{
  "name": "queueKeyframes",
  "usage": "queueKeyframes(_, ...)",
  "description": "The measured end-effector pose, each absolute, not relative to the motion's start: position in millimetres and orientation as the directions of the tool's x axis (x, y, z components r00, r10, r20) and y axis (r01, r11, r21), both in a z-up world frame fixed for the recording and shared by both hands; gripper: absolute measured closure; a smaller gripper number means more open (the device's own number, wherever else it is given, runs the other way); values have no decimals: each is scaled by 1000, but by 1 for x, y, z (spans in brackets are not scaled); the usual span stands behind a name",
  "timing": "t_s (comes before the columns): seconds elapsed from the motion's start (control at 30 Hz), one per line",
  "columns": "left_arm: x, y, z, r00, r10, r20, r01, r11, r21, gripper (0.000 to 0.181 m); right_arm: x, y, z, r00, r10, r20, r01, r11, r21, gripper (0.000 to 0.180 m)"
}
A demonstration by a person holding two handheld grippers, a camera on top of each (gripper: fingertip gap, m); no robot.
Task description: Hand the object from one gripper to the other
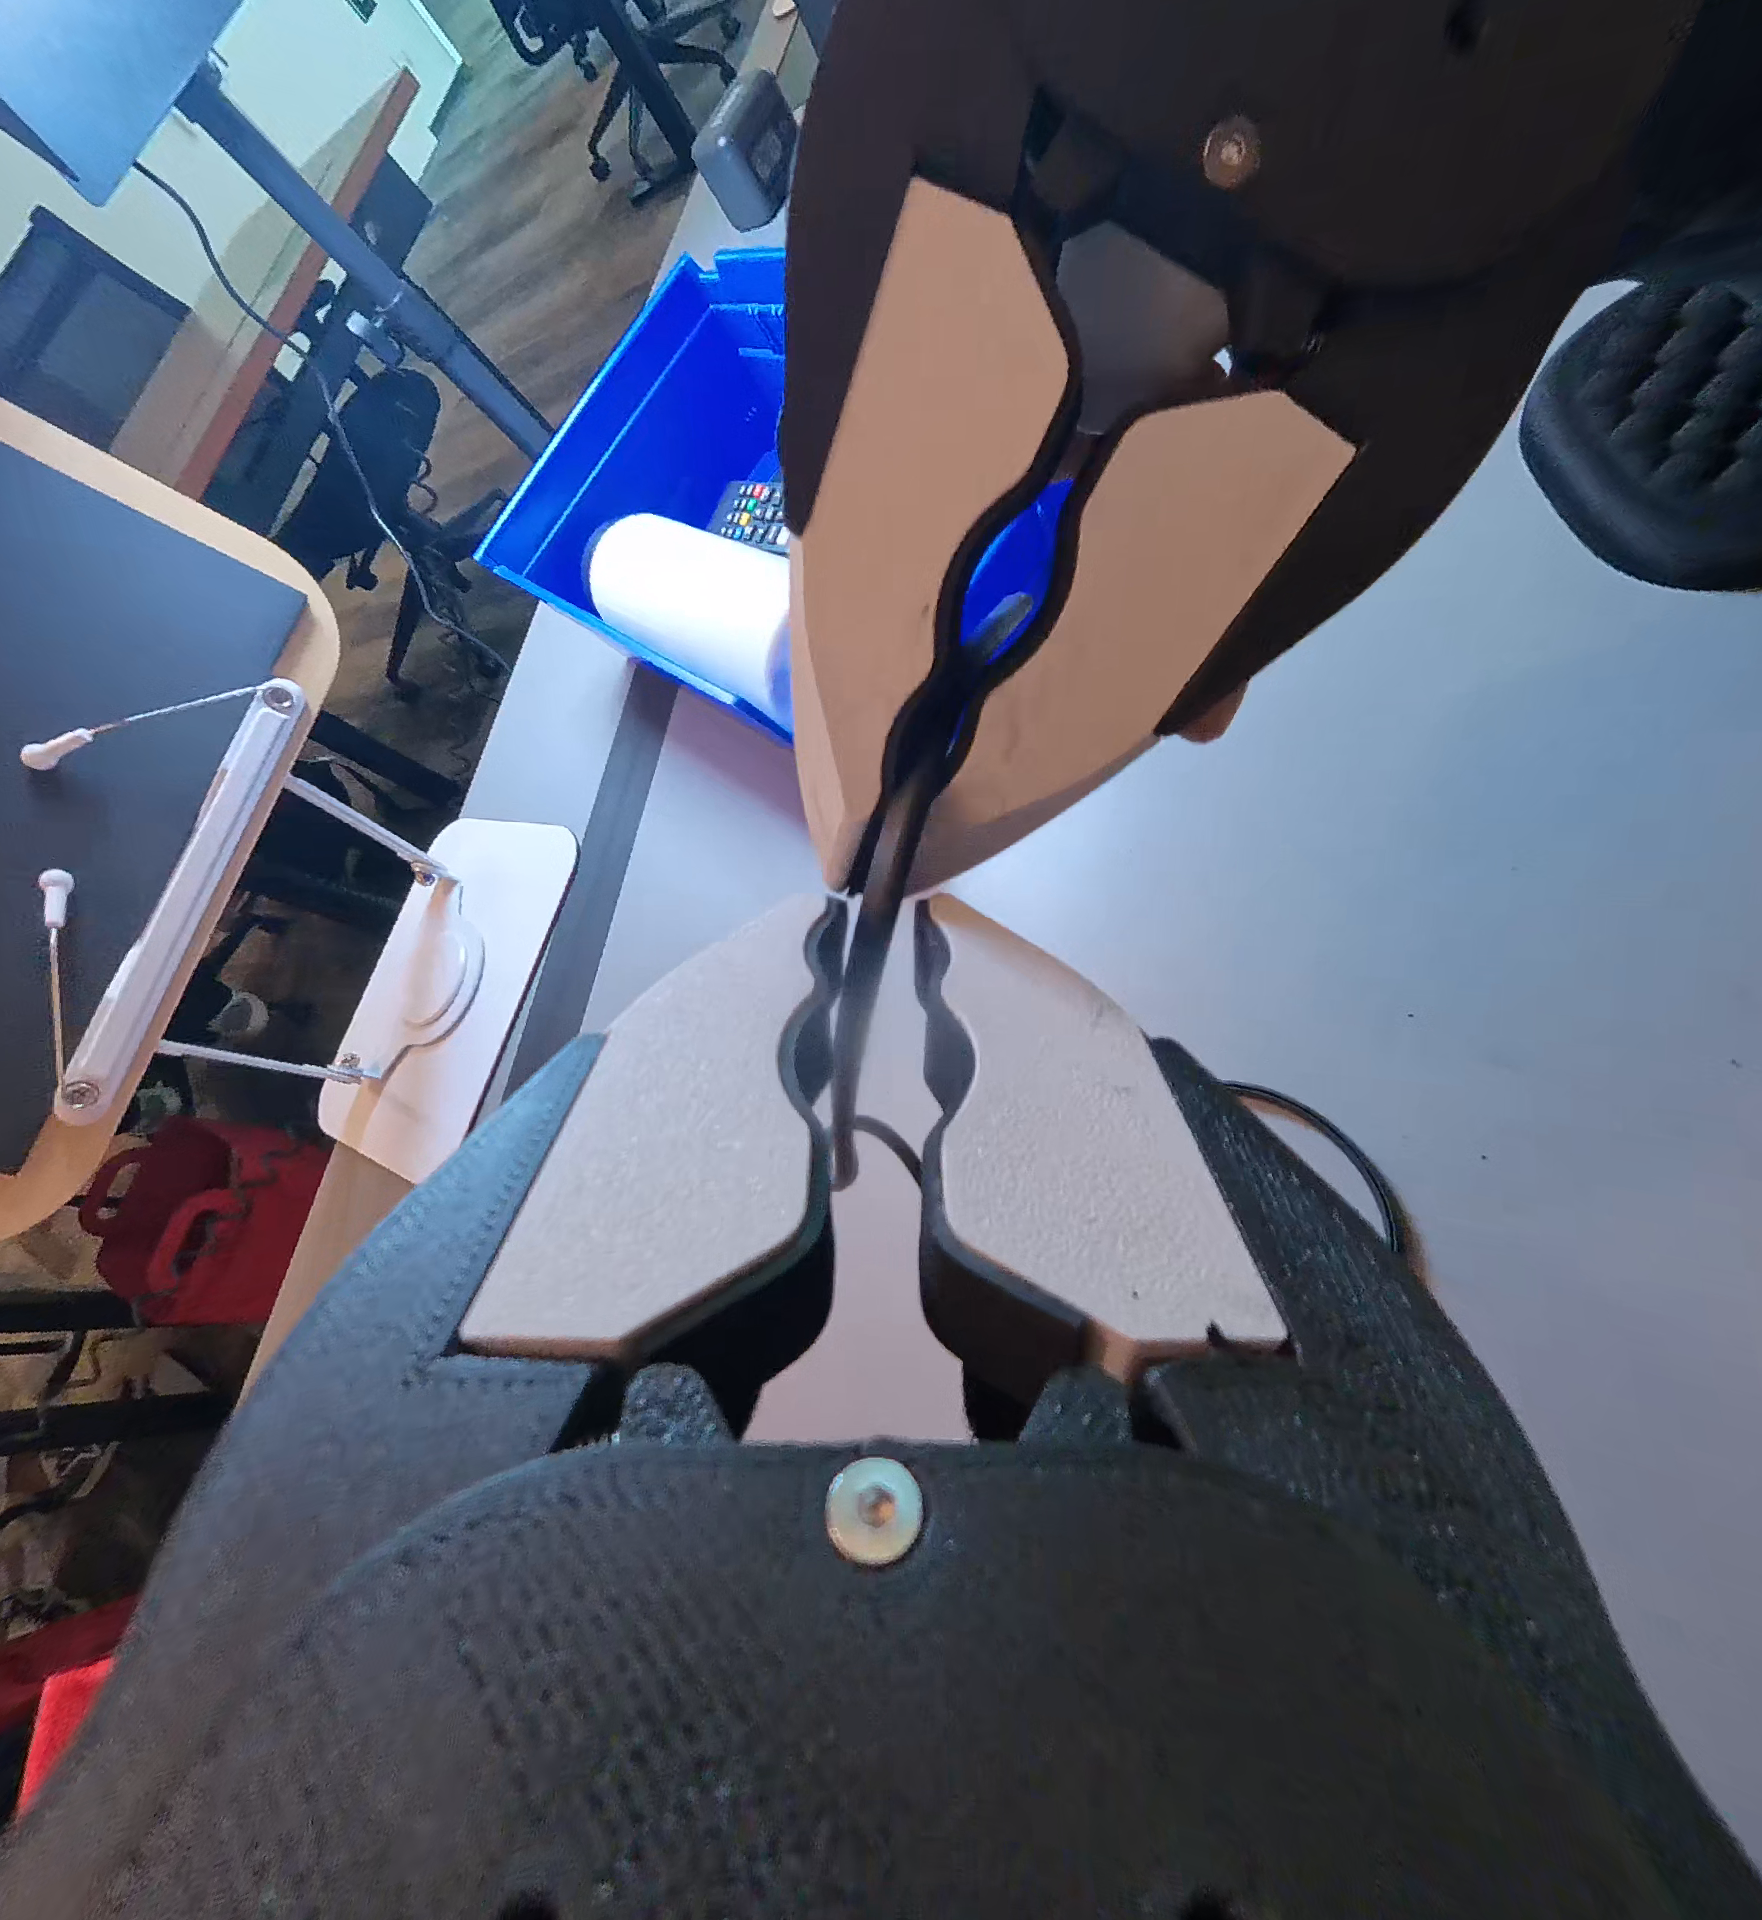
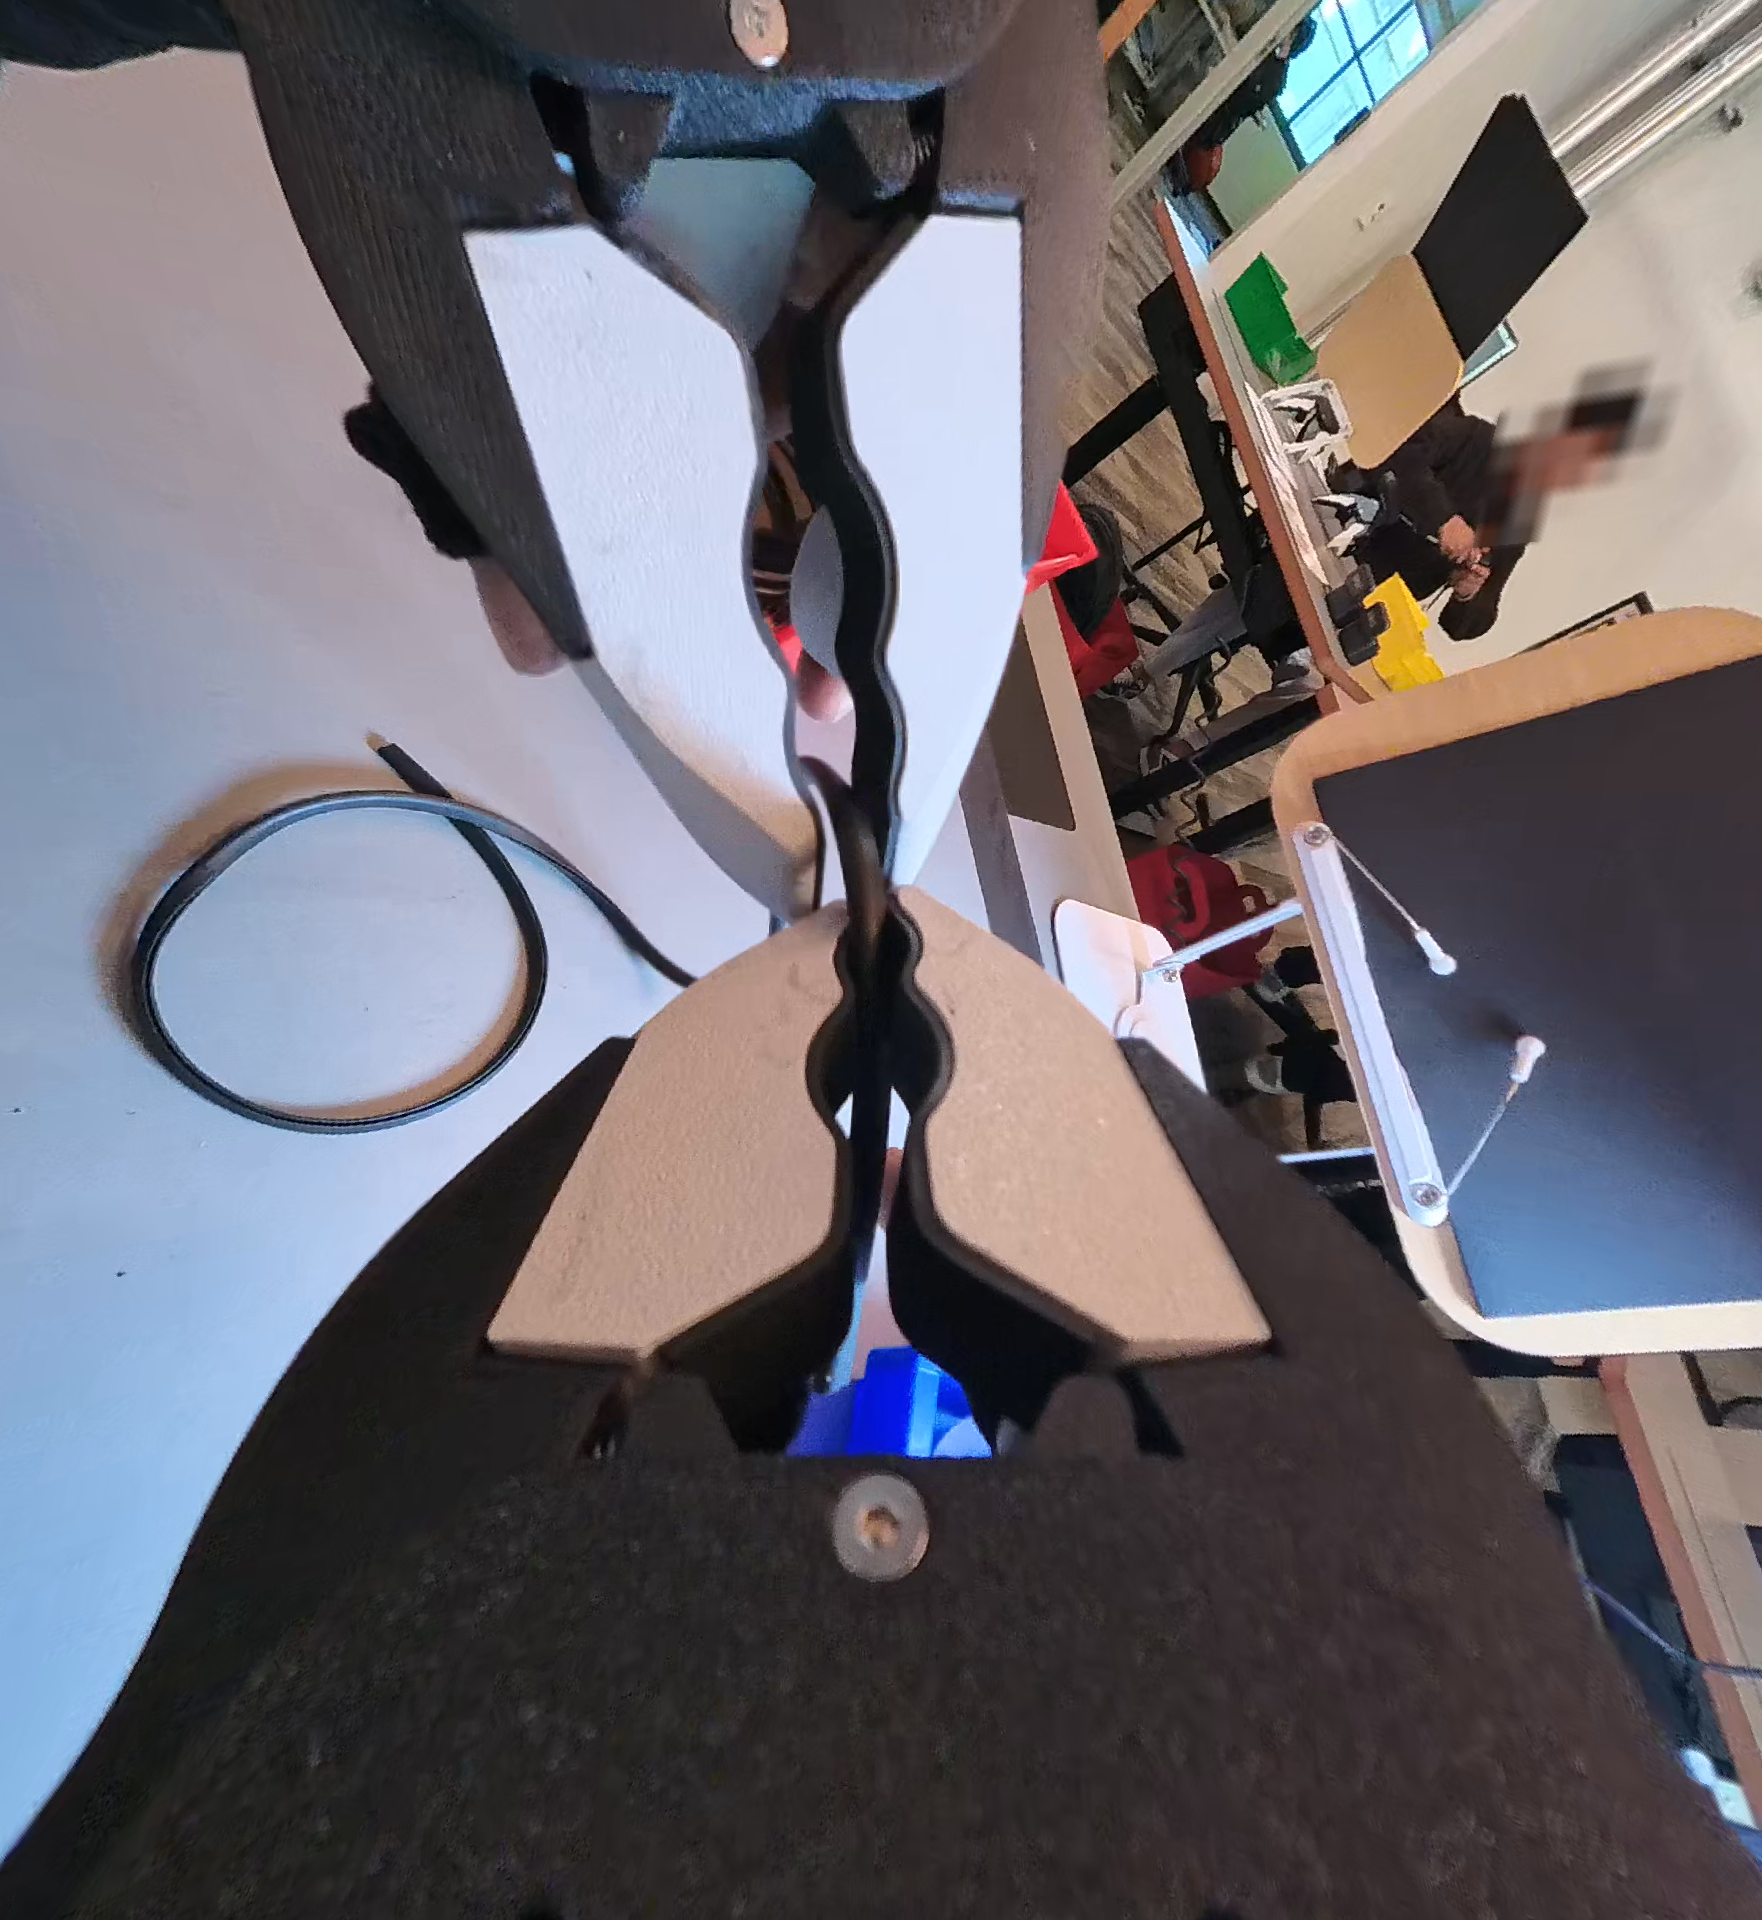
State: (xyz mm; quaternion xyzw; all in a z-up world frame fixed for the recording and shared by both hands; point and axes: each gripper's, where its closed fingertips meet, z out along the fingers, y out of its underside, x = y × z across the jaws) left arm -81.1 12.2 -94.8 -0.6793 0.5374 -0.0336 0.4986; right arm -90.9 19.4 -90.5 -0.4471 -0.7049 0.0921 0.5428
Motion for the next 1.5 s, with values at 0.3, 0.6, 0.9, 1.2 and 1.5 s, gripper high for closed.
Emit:
queueKeyframes(0.3,-85,14,-93,423,-758,-496,-700,74,-710,176,-84,26,-86,17,742,670,534,560,-634,169)
queueKeyframes(0.6,-91,16,-92,437,-755,-489,-698,59,-714,176,-85,24,-82,18,730,683,504,583,-637,177)
queueKeyframes(0.9,-85,13,-90,424,-752,-504,-693,89,-716,168,-89,21,-90,-8,723,691,514,595,-618,177)
queueKeyframes(1.2,-89,14,-91,431,-756,-493,-699,67,-712,175,-80,24,-87,-15,724,689,527,592,-610,162)
queueKeyframes(1.5,-86,15,-93,428,-743,-515,-708,78,-702,174,-87,21,-93,-27,713,701,525,607,-597,175)
